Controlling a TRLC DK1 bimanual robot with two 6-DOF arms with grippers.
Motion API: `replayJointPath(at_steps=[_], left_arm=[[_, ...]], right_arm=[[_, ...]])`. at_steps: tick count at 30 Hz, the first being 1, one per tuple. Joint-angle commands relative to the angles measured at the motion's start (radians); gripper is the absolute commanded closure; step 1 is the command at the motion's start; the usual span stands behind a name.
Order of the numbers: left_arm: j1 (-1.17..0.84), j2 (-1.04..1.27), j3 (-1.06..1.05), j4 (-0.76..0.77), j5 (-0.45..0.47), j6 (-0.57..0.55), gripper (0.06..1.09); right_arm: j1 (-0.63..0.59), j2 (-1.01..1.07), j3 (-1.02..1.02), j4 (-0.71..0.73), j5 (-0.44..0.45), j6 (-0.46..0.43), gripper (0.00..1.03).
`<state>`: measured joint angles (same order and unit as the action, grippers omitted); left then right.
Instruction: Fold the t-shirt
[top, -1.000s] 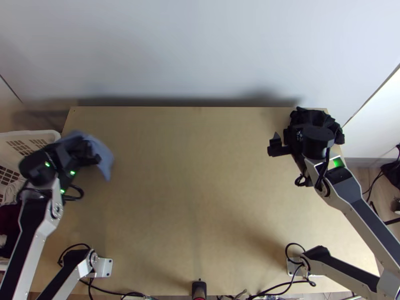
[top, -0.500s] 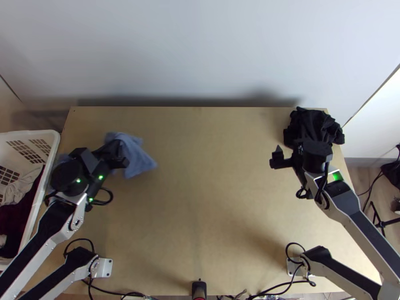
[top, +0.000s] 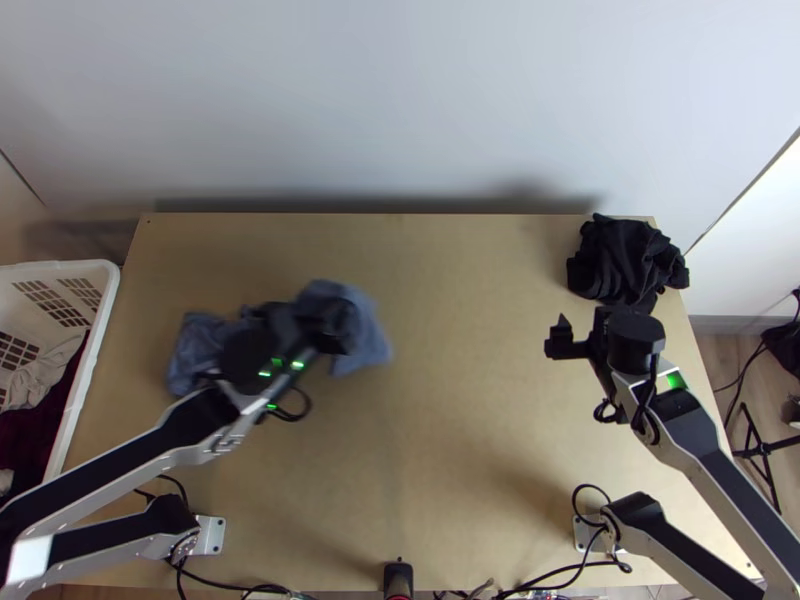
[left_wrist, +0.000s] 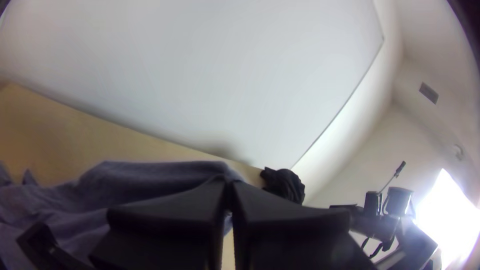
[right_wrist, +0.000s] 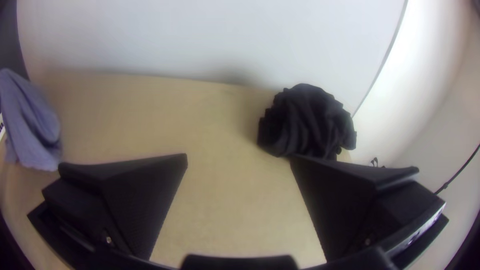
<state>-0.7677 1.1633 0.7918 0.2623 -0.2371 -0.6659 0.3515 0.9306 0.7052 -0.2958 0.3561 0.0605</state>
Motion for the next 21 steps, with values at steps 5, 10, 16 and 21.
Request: replayJointPath(at_steps=[5,10,16,21], left_arm=[[-0.222,0.358,0.222,0.121,-0.025,-0.015,1.05],[-0.249,0.498,0.354,0.124,-0.025,-0.023,1.05],[-0.268,0.641,0.495,0.137,-0.077,-0.052,1.05],[-0.268,0.743,0.647,0.137,-0.156,-0.093,1.05]], right_arm=[[-0.069,-0.125,-0.093,0.001,0.0,0.064,0.06],[-0.115,-0.177,-0.112,-0.005,-0.002,0.07,0.06],[-0.172,-0.23,-0.112,-0.02,-0.003,0.087,0.07],[-0.204,-0.271,-0.142,-0.023,-0.006,0.098,0.07]])
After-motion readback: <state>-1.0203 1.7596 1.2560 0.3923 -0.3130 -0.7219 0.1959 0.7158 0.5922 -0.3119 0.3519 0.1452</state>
